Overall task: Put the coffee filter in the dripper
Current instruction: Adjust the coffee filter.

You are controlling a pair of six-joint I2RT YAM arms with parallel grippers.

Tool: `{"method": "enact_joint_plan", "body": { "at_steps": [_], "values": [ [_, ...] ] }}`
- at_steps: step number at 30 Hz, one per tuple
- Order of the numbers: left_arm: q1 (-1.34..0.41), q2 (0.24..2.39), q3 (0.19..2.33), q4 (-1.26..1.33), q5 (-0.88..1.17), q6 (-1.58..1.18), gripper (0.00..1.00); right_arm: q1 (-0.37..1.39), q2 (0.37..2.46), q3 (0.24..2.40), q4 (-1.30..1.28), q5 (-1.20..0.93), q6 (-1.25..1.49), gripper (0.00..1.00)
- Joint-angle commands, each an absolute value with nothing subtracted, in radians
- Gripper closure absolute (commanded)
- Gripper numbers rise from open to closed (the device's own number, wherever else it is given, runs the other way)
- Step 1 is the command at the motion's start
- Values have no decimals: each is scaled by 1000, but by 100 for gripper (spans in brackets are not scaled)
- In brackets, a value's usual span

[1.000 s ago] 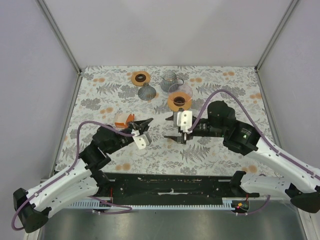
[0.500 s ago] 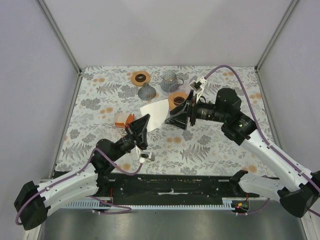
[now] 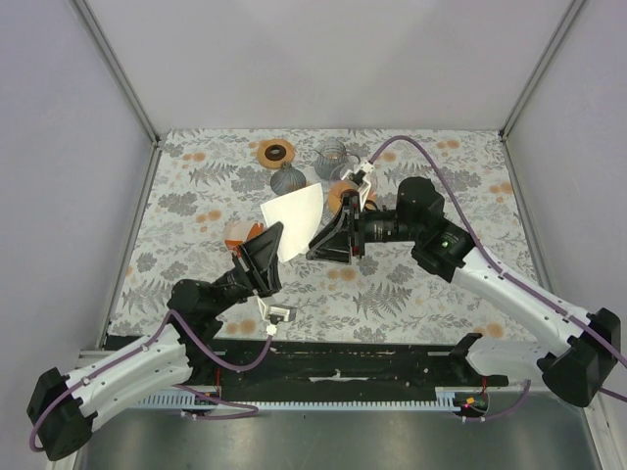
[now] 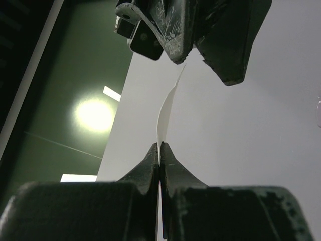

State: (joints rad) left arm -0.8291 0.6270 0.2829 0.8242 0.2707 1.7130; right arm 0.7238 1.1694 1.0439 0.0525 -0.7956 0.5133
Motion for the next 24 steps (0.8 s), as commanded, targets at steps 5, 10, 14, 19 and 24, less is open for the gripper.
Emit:
{"method": "enact_joint_plan", "body": {
  "at_steps": [5,10,14,19,24],
  "values": [
    [-818,609,281,882,313,1772,98,762,1206,1121,61,-854,448,69],
    [-818,611,284,879,321,1773,98,762,1183,1097,101,-844,445,78],
    [-818,617,287,879,327,1770,98,762,1181,1094,123,-834,439,82],
    [-818,620,288,876,328,1766,98,764,1184,1094,136,-833,439,83],
    [-818,620,290,862,322,1752,98,762,1167,1078,173,-831,443,82]
  ]
}}
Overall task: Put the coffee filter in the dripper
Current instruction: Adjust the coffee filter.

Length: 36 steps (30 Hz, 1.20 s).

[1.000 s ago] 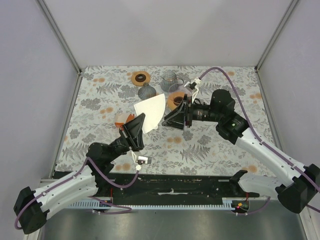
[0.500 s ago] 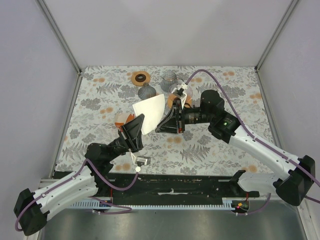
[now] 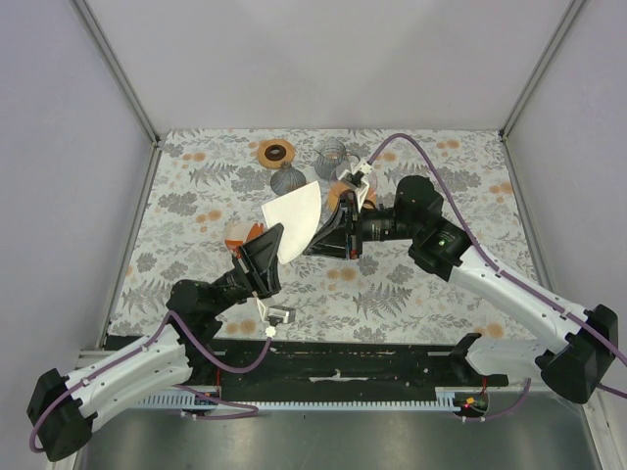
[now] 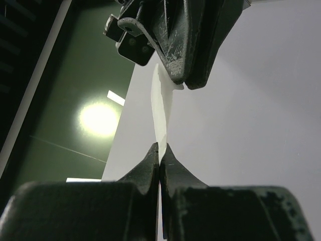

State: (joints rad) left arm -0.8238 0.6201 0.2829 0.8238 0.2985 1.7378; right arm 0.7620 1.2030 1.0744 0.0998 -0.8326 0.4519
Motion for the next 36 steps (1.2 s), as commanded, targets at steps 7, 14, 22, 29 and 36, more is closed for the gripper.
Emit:
{"method": "enact_joint_plan", "body": {
  "at_steps": [7,14,22,29,36],
  "values": [
    [-818,620,299,838,313,1750,98,762,1164,1080,179,-841,448,79],
    [-818,624,302,827,316,1753,98,775,1177,1106,149,-839,430,75],
    [-818,626,308,805,302,1764,98,802,1177,1131,100,-821,388,69],
    [-818,624,310,798,298,1772,98,802,1161,1111,112,-808,387,75],
    [-818,623,308,796,298,1772,98,792,1124,1077,117,-769,400,81]
  ]
}}
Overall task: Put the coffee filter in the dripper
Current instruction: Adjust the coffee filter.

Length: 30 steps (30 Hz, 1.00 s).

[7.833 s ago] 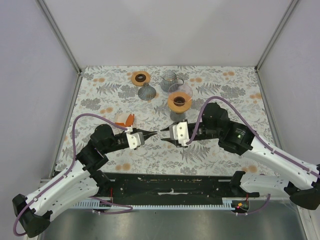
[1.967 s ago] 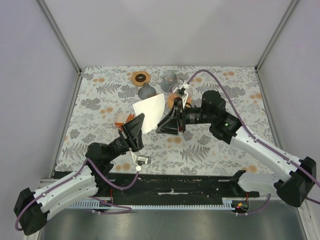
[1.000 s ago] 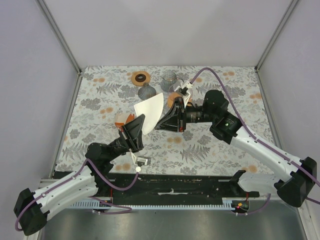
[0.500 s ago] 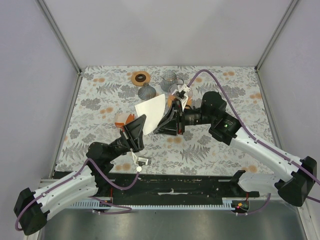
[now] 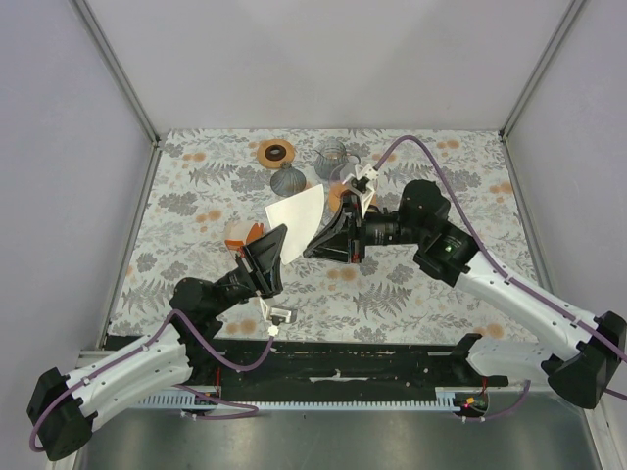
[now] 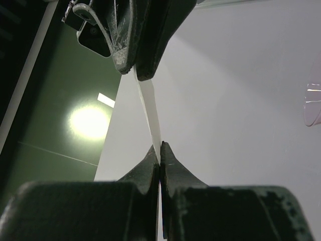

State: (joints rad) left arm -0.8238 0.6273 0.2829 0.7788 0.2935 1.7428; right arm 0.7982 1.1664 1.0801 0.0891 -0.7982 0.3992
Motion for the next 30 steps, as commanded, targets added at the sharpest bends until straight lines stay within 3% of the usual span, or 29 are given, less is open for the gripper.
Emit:
{"method": "enact_joint_plan", "body": {
  "at_steps": [1,8,30],
  "values": [
    [-818,621,308,798,296,1772,98,793,1126,1077,117,-773,402,81],
    [-818,617,307,796,299,1773,98,788,1131,1068,115,-765,414,77],
    [-818,627,314,802,298,1740,98,788,1158,1048,149,-684,432,99]
  ]
}}
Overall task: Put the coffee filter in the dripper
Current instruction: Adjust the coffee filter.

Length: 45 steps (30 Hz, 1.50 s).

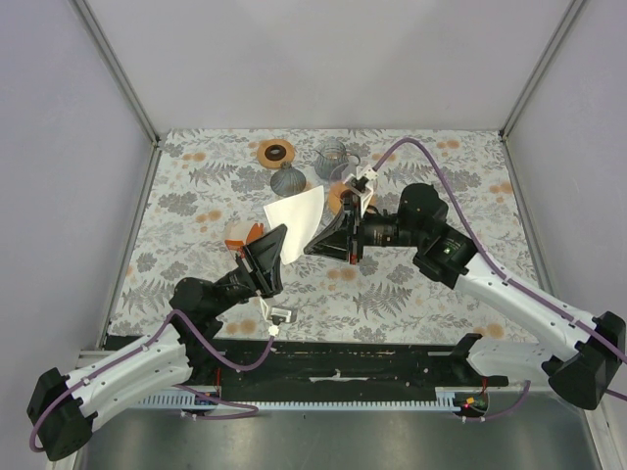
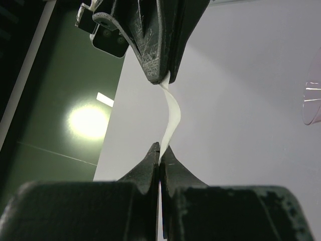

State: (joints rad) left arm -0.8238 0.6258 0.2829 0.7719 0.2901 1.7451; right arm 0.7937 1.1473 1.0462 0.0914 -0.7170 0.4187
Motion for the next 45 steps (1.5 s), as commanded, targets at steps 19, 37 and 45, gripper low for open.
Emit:
{"method": "enact_joint_plan", "body": {
  "at_steps": [19,37,45],
  "values": [
    [-818,640,318,788,293,1740,98,788,1170,1020,189,-650,439,92],
    [-818,652,333,796,278,1695,98,775,1144,893,371,-660,472,100],
    [-819,658,337,788,284,1704,98,752,1134,876,445,-693,522,95]
  ]
}}
